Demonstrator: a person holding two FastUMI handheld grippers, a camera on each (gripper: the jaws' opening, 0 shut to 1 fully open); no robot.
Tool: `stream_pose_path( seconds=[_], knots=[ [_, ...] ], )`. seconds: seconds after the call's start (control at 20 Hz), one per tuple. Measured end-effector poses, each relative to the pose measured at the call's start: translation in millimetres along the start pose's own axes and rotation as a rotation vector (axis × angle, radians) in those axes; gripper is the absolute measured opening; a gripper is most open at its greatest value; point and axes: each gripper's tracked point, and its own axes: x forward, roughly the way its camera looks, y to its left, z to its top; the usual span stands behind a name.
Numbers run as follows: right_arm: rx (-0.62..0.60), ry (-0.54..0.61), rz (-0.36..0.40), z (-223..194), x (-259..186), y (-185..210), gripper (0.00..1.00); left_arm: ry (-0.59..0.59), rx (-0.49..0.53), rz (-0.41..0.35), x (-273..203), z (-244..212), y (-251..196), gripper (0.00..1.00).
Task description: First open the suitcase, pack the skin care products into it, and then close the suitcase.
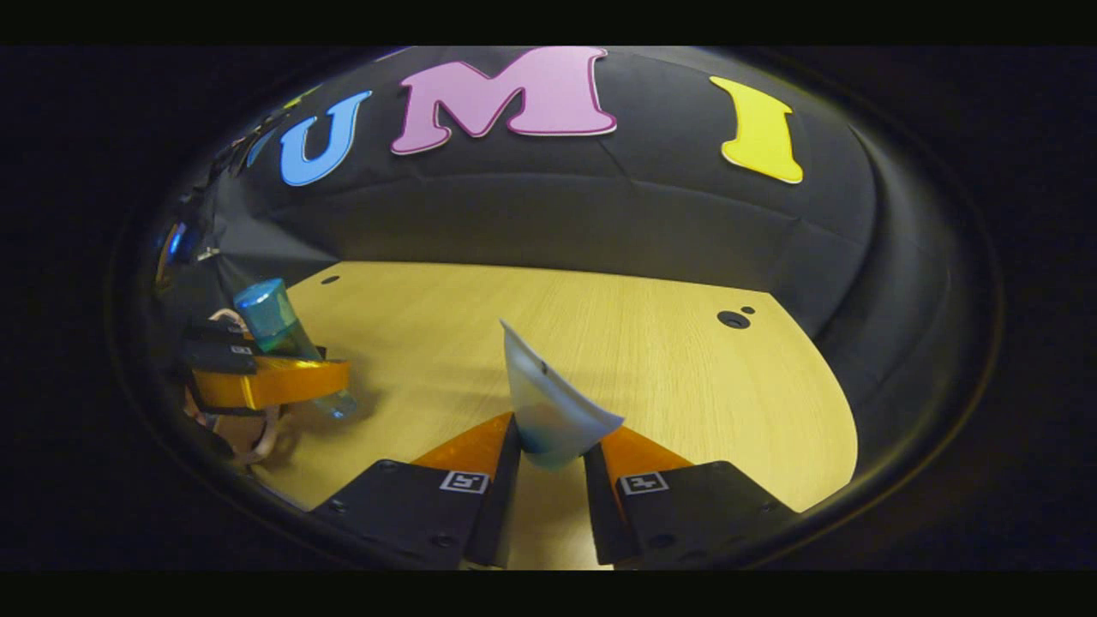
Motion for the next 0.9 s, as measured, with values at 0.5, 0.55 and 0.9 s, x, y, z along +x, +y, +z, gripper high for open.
stream_pose_path(
  seconds=[0.5,0.55,0.9],
  knots=[
    [0.000,-0.055,0.142,30.5,-76.7,65.8,0.40,0.431,-0.104,0.082,-144.5,-75.8,142.0,0.48],
    [0.012,-0.045,0.162,29.3,-83.9,74.6,0.40,0.473,-0.123,0.094,-142.8,-89.4,156.4,0.47],
    [-0.026,-0.047,0.198,30.8,-124.6,109.2,0.40,0.848,-0.131,0.192,-142.3,-195.0,220.5,0.51]
  ],
)
